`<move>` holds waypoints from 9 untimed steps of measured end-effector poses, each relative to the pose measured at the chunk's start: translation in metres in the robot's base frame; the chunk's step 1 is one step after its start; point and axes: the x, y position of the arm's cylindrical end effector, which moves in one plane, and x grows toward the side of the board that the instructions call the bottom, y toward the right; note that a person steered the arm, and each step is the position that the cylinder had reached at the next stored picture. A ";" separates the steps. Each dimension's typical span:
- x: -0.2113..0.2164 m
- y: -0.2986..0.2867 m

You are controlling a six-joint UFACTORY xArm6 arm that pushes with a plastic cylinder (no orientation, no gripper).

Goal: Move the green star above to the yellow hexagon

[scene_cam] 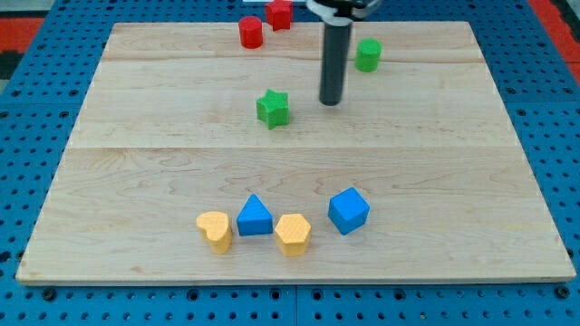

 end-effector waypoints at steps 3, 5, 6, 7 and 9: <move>0.015 -0.023; 0.020 -0.116; 0.022 -0.139; 0.027 -0.206; 0.067 -0.250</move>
